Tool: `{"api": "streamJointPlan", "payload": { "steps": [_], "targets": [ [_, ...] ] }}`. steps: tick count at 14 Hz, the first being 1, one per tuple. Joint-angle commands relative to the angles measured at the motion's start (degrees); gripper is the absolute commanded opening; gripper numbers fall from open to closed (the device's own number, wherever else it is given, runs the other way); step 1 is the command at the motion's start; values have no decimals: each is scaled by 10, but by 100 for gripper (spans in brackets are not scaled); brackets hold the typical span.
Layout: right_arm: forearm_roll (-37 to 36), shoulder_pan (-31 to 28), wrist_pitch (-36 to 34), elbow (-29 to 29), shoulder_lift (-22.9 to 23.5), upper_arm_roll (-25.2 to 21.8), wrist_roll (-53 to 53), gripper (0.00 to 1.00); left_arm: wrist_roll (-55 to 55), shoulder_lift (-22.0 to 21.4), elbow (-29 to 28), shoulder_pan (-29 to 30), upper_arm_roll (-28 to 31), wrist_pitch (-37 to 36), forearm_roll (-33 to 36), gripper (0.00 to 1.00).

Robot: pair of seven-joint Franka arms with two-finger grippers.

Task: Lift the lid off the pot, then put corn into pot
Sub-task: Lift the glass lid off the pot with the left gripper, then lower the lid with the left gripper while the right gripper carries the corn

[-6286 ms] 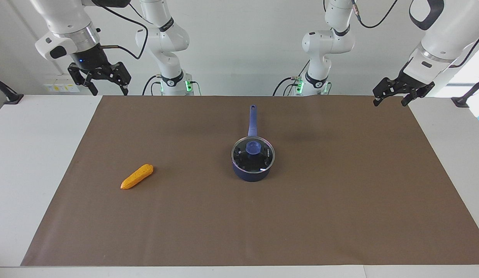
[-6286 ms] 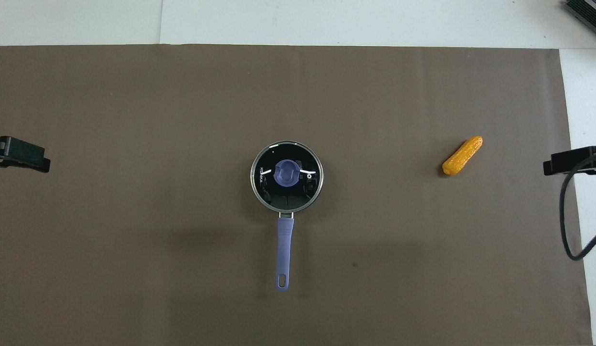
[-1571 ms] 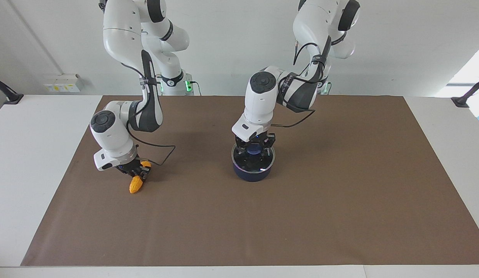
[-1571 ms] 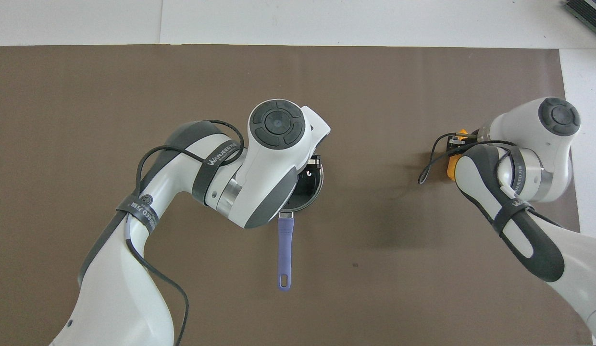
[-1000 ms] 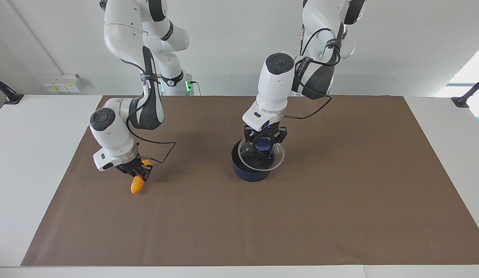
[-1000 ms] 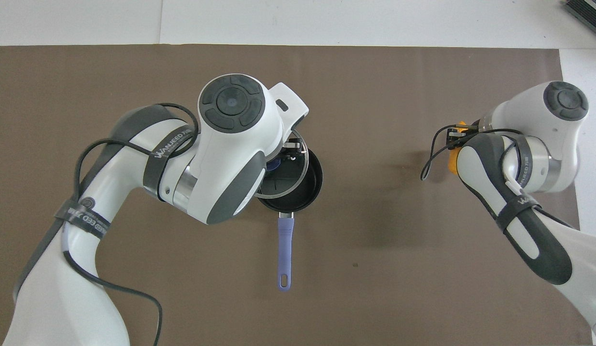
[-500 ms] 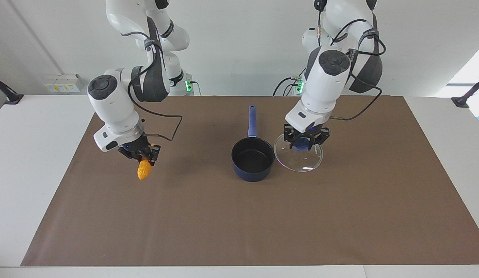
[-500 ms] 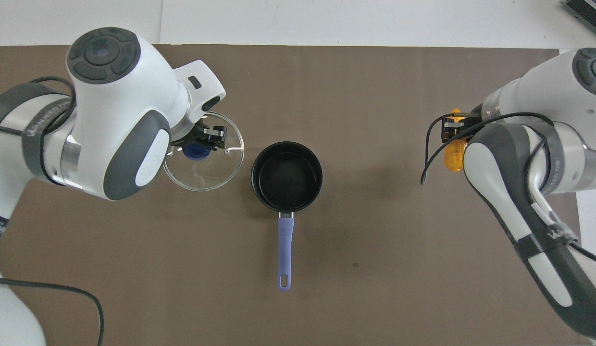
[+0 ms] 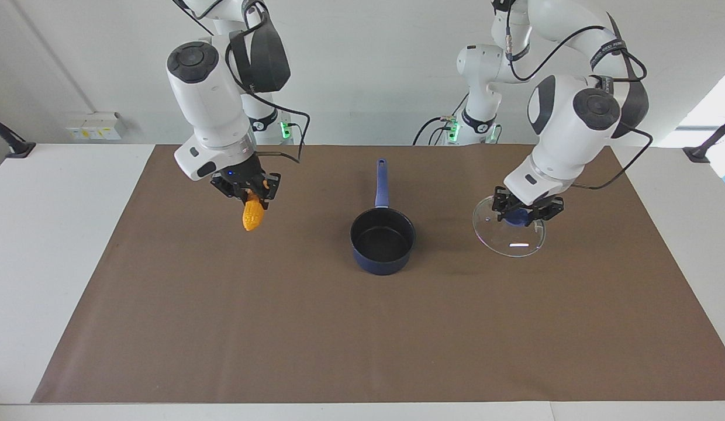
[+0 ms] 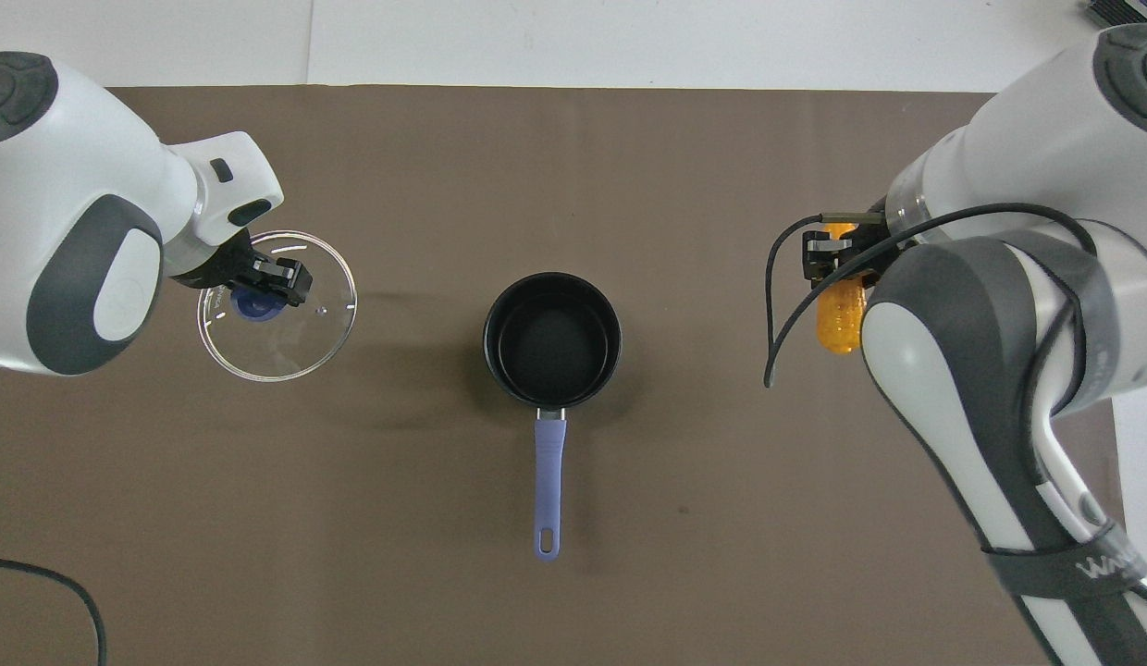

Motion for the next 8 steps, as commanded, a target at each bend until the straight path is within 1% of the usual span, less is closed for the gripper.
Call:
{"api": "streamJointPlan", "payload": {
  "steps": [1,3,5,7,8],
  "targets": [
    [-22,32,-4,10,13,2,15,0,62,-30,-39,39,-7,11,-1,0],
    [-27,74,22,24,31,2,77,0,107,-38,-66,72,-7,26,-1,0],
    [-40,115,49,41,55,1,138,0,137,-46,-114,93,-6,72,-2,0],
    [-40,135,69,58,83,2,162,0,172,-47,-158,118,-6,133,-2,0],
    [-39,150,76,78,106,3,167,0,181,-45,-170,123,-6,148,-2,0]
  ]
}}
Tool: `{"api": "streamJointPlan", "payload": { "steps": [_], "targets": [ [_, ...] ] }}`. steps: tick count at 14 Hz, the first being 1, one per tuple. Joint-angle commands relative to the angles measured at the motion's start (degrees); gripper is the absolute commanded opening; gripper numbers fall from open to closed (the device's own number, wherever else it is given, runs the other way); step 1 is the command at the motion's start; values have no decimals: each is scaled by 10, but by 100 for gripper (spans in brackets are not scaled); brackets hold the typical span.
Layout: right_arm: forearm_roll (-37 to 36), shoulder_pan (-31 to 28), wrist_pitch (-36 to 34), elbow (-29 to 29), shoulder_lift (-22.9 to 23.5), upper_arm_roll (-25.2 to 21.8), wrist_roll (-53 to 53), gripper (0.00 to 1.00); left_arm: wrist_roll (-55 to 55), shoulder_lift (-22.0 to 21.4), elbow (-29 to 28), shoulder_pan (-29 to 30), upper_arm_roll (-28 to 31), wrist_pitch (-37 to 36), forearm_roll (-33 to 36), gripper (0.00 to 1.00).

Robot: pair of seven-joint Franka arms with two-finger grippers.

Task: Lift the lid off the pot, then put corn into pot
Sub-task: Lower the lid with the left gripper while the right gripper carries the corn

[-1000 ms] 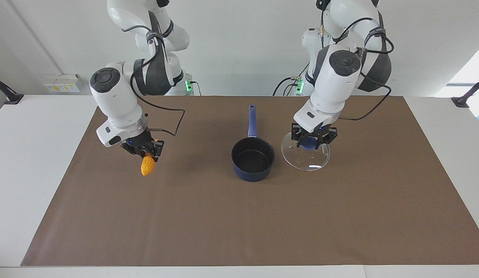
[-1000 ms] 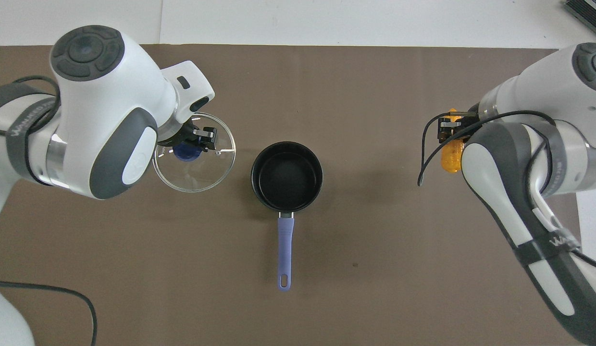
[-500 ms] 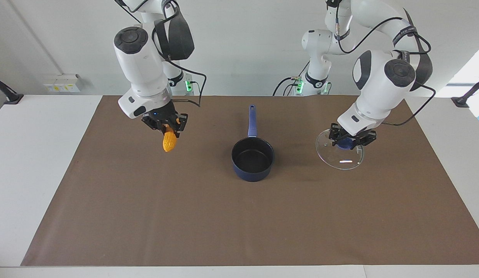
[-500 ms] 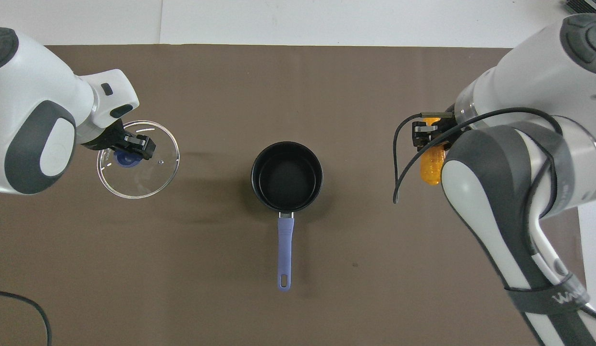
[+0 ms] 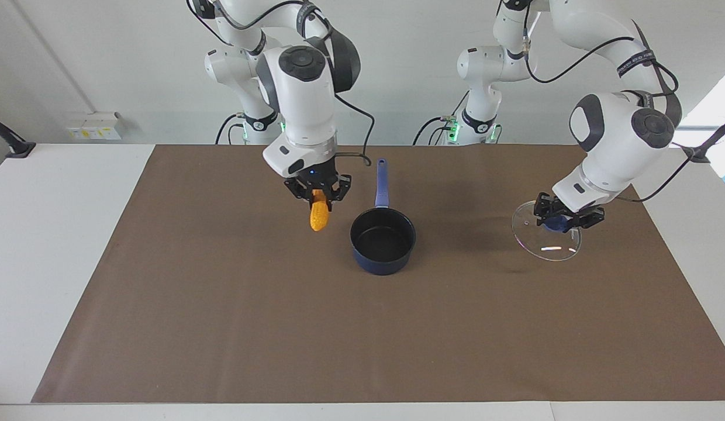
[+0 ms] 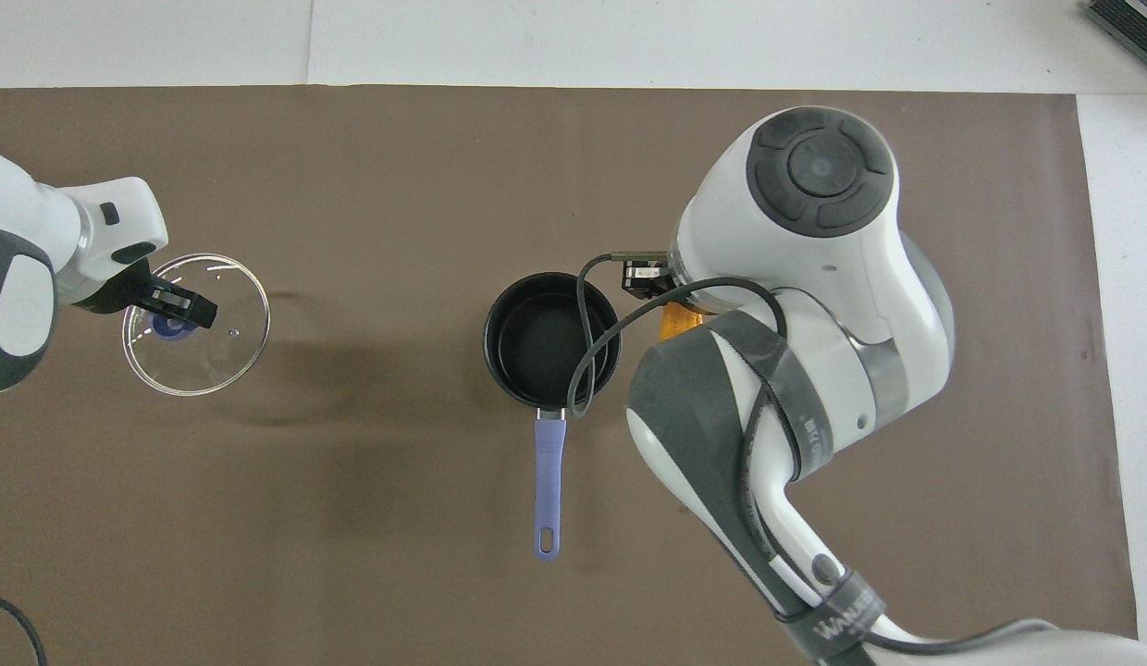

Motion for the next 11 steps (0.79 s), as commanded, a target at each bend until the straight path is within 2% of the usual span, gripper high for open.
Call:
{"api": "streamJointPlan", "payload": {
  "steps": [1,5,8,9,11],
  "targets": [
    [-12,25,14,70,67,1,38,0,25,-27,-63,22,-6,54,-2,0],
    [-8,70,39,90,122,2,63,0,39,-25,-138,33,-7,157,-2,0],
    [-8,84,71,86,146,2,79,0,36,-17,-164,34,-6,205,-2,0],
    [-4,81,78,83,146,2,78,0,37,-15,-162,35,-6,208,-2,14],
    [-3,84,94,71,149,2,79,0,38,-12,-157,34,-6,208,-2,54]
  ]
}}
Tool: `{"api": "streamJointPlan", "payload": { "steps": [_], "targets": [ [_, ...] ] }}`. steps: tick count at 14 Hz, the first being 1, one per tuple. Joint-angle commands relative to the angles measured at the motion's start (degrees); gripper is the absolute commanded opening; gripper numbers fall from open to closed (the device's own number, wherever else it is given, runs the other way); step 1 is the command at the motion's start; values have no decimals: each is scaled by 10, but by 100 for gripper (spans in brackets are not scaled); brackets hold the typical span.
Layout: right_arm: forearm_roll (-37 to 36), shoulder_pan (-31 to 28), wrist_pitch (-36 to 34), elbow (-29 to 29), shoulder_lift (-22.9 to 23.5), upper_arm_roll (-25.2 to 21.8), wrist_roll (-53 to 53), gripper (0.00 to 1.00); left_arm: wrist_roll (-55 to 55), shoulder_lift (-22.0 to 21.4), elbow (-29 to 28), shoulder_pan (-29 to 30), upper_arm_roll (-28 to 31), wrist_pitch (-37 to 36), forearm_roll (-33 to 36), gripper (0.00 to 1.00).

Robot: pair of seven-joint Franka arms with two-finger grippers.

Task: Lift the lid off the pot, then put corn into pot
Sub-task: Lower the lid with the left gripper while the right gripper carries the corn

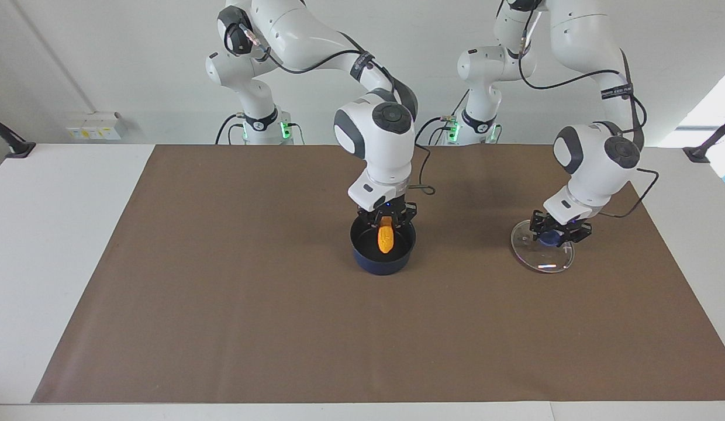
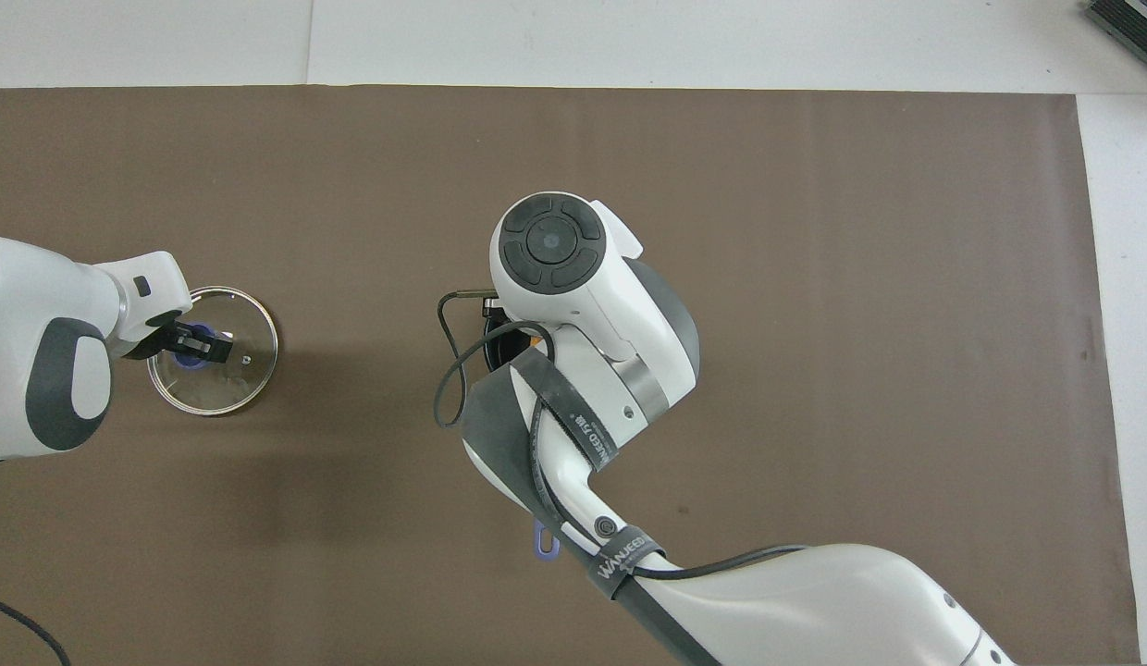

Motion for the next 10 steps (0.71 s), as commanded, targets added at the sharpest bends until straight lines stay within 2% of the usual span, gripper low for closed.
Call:
{"api": "streamJointPlan", "payload": {
  "steps": [1,3,5,8,10],
  "targets": [
    [-2,3,35,-13,7,3,10,0,6,-12,-8,10,-6,9,-2,100],
    [-2,1,46,-49,-1,4,2,0,6,-11,-3,11,-6,10,-2,100],
    [-1,1,46,-56,-3,4,1,0,11,0,19,14,-6,5,-1,100],
    [-1,1,48,-98,-23,4,1,0,12,21,61,19,-6,3,-1,100],
    [0,-1,67,-118,-30,5,-3,0,2,15,64,28,-6,-4,-2,100]
  ]
}}
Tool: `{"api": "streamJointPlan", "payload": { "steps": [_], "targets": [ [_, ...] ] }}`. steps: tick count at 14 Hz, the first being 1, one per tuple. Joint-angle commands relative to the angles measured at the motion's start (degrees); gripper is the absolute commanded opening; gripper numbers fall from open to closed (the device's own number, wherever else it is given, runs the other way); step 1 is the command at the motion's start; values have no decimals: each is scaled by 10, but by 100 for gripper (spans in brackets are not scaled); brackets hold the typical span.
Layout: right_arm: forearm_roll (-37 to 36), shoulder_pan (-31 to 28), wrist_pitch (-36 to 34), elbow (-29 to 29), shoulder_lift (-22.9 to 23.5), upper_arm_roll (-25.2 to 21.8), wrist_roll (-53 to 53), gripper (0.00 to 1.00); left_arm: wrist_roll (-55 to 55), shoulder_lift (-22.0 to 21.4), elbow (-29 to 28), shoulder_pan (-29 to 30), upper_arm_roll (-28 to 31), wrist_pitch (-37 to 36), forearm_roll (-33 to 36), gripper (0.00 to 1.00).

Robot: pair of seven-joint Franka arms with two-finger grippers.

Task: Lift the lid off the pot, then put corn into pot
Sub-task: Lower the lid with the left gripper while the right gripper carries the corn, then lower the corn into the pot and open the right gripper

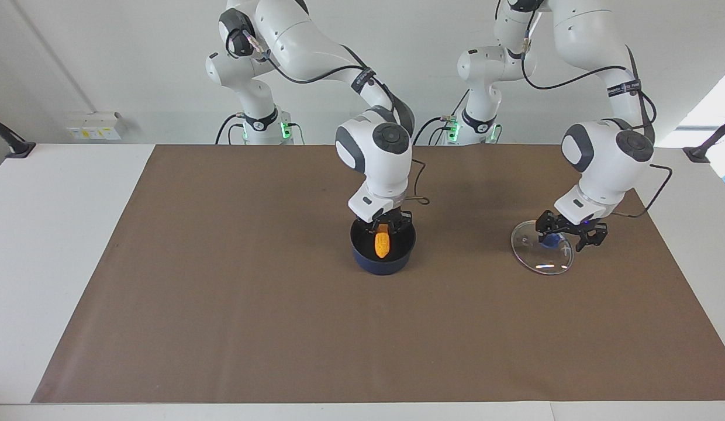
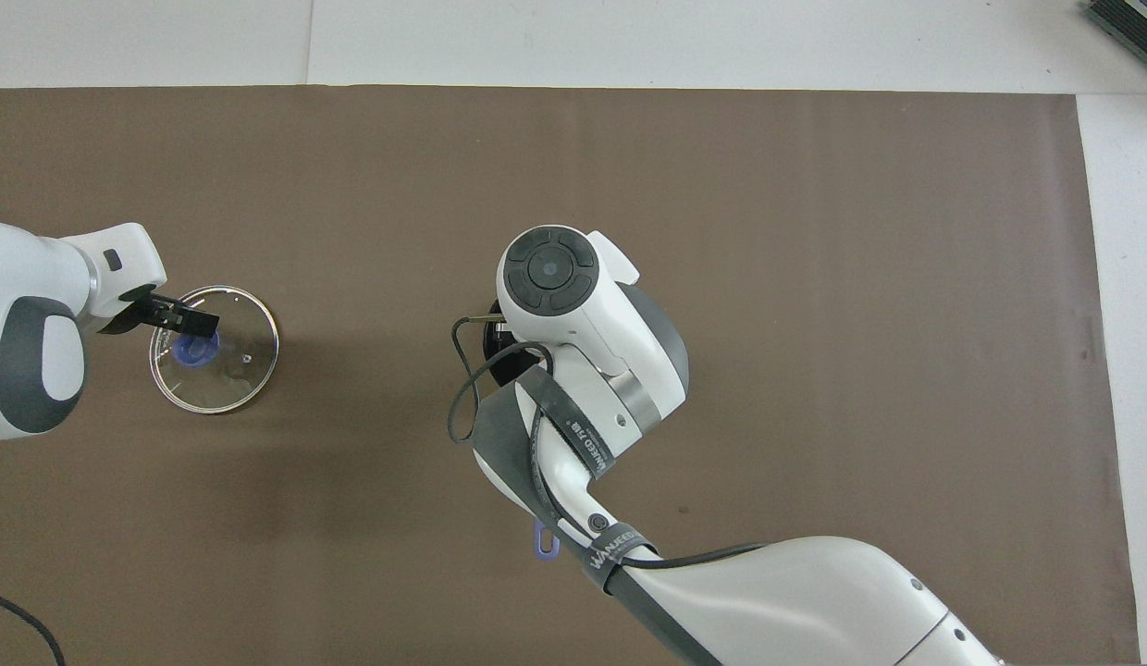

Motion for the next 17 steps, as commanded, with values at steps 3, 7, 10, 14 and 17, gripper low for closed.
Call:
{"api": "streamJointPlan", "payload": {
  "steps": [3,7,10,14,17],
  "targets": [
    [20,-4,56,-54,-30,4,-3,0,-43,13,89,13,-6,-89,-5,100],
    [26,0,83,-53,-14,4,0,0,-155,-7,141,7,-11,-172,-4,100],
    [26,-1,84,-62,-15,4,-2,0,-202,-27,177,-2,-12,-243,0,100],
    [27,-2,85,-63,-14,5,-2,29,-277,-49,214,-30,-12,-325,3,100],
    [31,-4,89,-59,-13,5,-2,60,-323,-78,213,-63,-13,-365,3,100]
  ]
}}
